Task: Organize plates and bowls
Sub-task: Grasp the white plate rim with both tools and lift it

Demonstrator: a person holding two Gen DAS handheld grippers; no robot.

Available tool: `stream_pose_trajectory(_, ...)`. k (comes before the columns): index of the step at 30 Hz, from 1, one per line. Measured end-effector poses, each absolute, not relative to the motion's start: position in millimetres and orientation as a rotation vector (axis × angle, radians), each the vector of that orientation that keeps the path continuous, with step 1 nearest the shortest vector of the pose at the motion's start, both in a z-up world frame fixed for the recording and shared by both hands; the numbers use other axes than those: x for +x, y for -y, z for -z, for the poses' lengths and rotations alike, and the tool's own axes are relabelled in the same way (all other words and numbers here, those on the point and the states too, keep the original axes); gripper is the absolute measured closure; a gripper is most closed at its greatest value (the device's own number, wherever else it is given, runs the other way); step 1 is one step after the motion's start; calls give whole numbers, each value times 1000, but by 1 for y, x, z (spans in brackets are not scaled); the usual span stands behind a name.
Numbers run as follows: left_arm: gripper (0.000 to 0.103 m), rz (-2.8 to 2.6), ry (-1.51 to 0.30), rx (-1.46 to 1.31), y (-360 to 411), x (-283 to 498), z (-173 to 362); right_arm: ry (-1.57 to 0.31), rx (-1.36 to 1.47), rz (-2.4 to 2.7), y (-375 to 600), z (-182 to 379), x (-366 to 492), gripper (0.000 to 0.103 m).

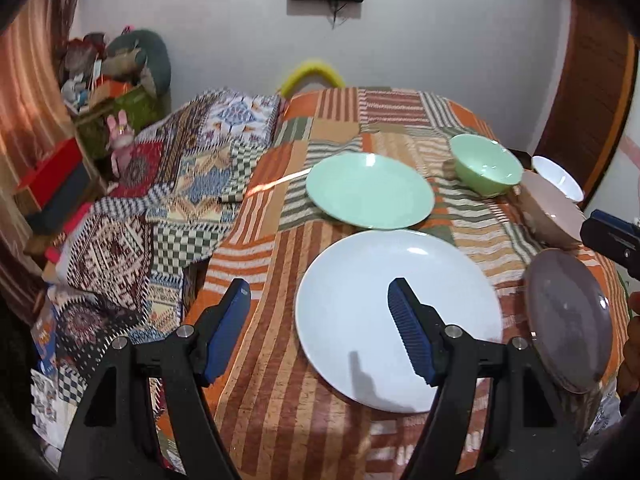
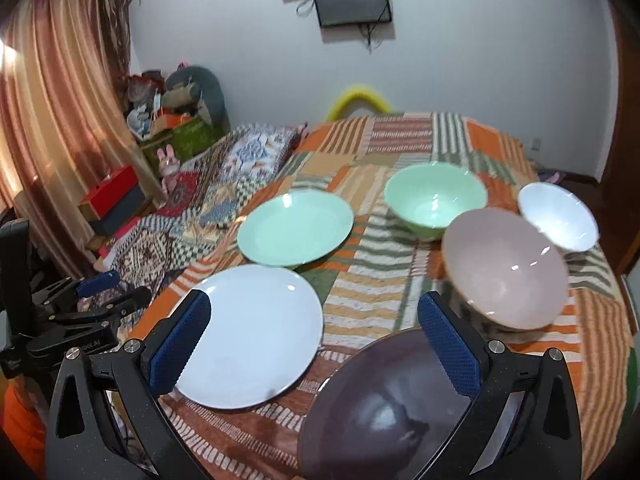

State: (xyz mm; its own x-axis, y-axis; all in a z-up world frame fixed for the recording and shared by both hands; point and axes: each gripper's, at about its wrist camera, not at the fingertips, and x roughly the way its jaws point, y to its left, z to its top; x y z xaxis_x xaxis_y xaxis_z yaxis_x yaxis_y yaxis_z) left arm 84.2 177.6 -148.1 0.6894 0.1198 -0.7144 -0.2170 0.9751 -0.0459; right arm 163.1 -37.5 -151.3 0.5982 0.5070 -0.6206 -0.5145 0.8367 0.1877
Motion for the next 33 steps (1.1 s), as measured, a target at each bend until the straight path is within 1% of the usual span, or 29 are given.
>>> stream_pose_trajectory(2,32,-180,-815,-144,-181,90,157,-752,-11,-605,32,157,168,0)
stream_pose_trajectory(4,32,-173,-841,-164,-186,97,168,-790,-14,-608,26,165,174,3)
stream_pose_trajectory(6,32,-163,-868,-184,-191,103,178,-840,-20,-608,20,176,181,12)
stream_pose_trajectory(7,32,-160,-880,-195,-193,106,182,-860,-21,-606,18,180,184,13)
stream_pose_trajectory(9,32,-154,-906,-218,-199,111,190,-907,-26,-614,14,190,191,24)
stream_pose_trajectory(10,32,-153,-916,-224,-201,113,194,-922,-32,-614,14,193,193,27)
stream_pose_trajectory(12,32,-150,-930,-233,-206,116,200,-954,-50,-614,10,200,197,39)
stream_pose_trajectory(13,32,-144,-935,-240,-208,117,202,-968,-57,-615,9,202,199,42)
stream_pose_trajectory(15,32,-136,-942,-253,-212,119,206,-1001,-75,-605,6,208,203,53)
stream_pose_trajectory(18,32,-118,-953,-262,-216,125,211,-1045,-85,-600,2,216,210,63)
stream_pose_trajectory(19,33,-112,-954,-265,-217,126,213,-1059,-84,-601,1,218,211,64)
stream_pose_trajectory(20,35,-107,-956,-269,-218,128,215,-1073,-87,-604,1,220,211,67)
stream_pose_trajectory(21,42,-101,-960,-273,-219,130,217,-1080,-92,-607,0,221,212,70)
stream_pose_trajectory(24,58,-79,-987,-291,-219,135,223,-1097,-111,-617,-3,223,212,72)
stream_pose_trajectory(27,66,-56,-988,-314,-220,137,227,-1113,-129,-631,-8,227,213,75)
stream_pose_trajectory(30,73,-41,-983,-316,-218,137,227,-1104,-174,-614,-13,229,212,75)
stream_pose_trajectory(33,76,-30,-985,-309,-214,137,226,-1110,-192,-610,-15,231,214,75)
